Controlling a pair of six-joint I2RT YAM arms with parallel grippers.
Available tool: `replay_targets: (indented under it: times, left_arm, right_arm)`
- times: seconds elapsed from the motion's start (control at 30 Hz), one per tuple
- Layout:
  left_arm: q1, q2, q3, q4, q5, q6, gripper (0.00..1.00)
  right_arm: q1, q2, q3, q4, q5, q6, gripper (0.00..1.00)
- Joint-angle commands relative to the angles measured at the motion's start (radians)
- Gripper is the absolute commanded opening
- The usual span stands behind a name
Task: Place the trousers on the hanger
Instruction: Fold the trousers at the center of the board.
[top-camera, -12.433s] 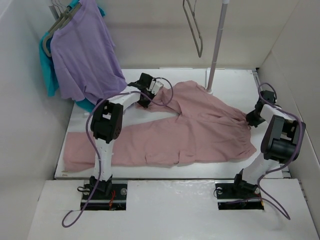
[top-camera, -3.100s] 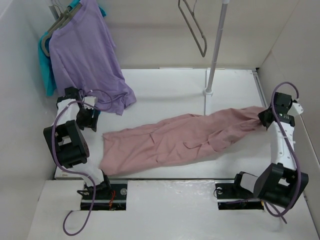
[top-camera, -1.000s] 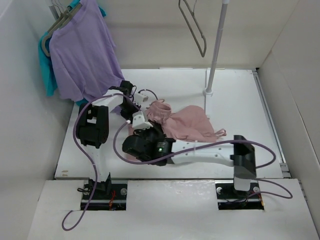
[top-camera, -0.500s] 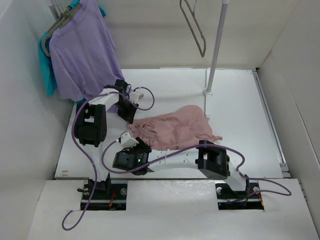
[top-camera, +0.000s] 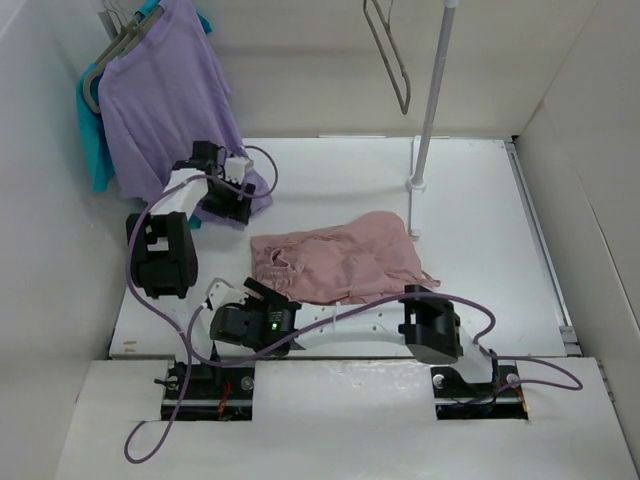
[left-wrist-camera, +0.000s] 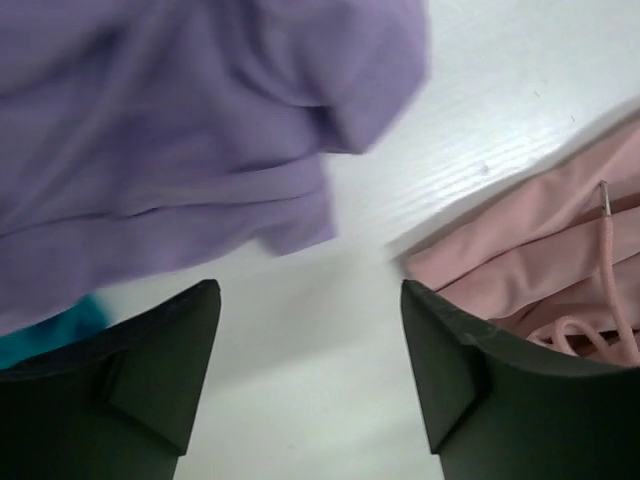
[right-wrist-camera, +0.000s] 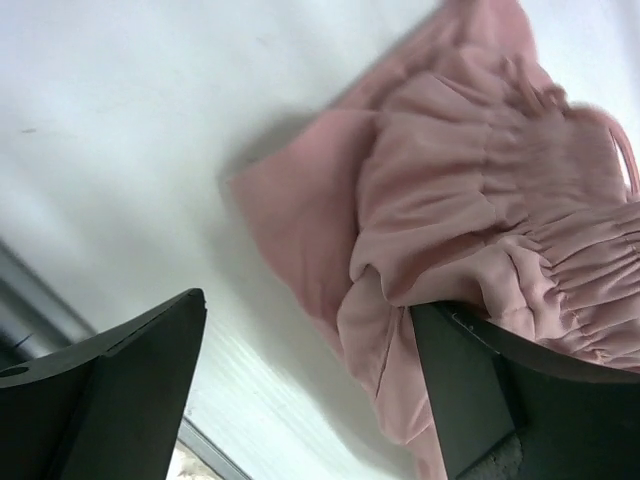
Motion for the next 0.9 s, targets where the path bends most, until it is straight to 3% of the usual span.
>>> replay_targets:
  times: [0.0,0.03,0.23,0.33,0.47,0.6,0.7,0.87]
  left_arm:
    - [0.048,-0.148,0.019,0.084,0.026,-0.025,0.7]
    - [0.058,-0.165,0.01,0.114,0.038,-0.025,0.78]
    - [0.136,-0.267,-0.035,0.145,0.227,-0.025,0.82]
    - [0.145,-0.295,-0.001,0.02,0.362,0.077,0.83]
    - [0.072,-0.361,-0.001,-0.128,0.339,0.188,0.83]
    - [0.033,-0.45,-0.05,-0.128,0.328,0.188,0.83]
    - [0.033,-0.496,-0.026,-0.128,0.397,0.188,0.85]
    - [0.006,-0.524,0.083,-0.24,0.616,0.278,0.84]
  right_arm:
    - [0.042,-0.032,0.045,0.043,-0.152,-0.147,0.88]
    - [0.042,-0.032,0.036,0.054,-0.172,-0.158,0.88]
    - [0.042,-0.104,-0.001,0.1,-0.319,-0.211,0.89]
    - [0.042,-0.122,0.008,0.1,-0.359,-0.224,0.89]
    - [0.042,-0.234,-0.059,0.154,-0.379,-0.178,0.89]
    - [0.01,-0.399,-0.223,0.226,-0.391,-0.037,0.89]
    - [-0.001,-0.524,-0.356,0.237,-0.371,0.026,0.89]
    - [-0.114,-0.752,-0.577,0.249,-0.336,0.265,0.89]
